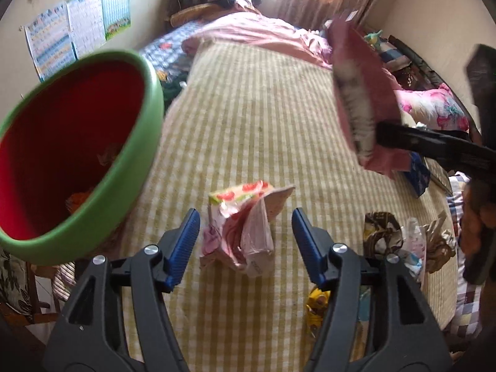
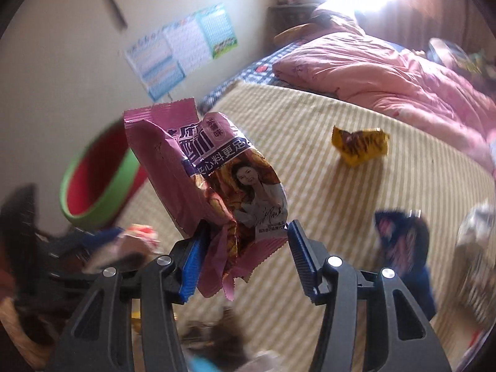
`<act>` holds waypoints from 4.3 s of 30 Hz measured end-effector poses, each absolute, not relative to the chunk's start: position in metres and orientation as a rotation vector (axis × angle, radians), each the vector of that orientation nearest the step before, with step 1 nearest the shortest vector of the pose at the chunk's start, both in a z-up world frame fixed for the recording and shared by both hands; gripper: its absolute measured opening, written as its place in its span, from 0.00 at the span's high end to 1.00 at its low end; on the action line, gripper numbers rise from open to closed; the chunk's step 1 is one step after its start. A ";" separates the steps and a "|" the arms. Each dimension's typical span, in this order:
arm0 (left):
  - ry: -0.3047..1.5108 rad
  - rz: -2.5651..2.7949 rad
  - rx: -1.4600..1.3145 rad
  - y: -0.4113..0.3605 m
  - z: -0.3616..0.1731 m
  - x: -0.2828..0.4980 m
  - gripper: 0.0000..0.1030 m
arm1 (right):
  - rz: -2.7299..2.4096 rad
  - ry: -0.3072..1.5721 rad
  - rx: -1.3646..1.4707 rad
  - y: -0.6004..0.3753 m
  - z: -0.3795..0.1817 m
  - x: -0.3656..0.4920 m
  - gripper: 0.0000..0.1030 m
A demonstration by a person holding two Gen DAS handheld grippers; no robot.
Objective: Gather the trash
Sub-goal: 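Grasp the pink snack bag with the right tool, then carry both wrappers toward the red tub, then open the left tool over the tub while the right tool releases the pink snack bag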
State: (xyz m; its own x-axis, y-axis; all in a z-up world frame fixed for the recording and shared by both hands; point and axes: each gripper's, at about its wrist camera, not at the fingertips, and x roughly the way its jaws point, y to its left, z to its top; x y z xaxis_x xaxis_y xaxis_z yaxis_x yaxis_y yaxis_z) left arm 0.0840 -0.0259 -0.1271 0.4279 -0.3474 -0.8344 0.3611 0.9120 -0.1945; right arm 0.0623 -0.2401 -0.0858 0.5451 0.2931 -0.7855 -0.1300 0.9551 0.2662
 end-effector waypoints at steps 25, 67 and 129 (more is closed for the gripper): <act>0.844 -0.327 -0.134 0.033 -0.074 0.064 0.61 | 0.275 0.845 0.291 -0.188 -0.048 0.015 0.50; 0.817 -0.302 -0.133 0.092 -0.066 0.073 0.61 | 0.274 0.861 0.303 -0.123 -0.051 0.040 0.50; 0.849 -0.235 -0.114 0.146 -0.090 0.131 0.37 | 0.352 0.891 0.273 -0.035 -0.058 0.122 0.34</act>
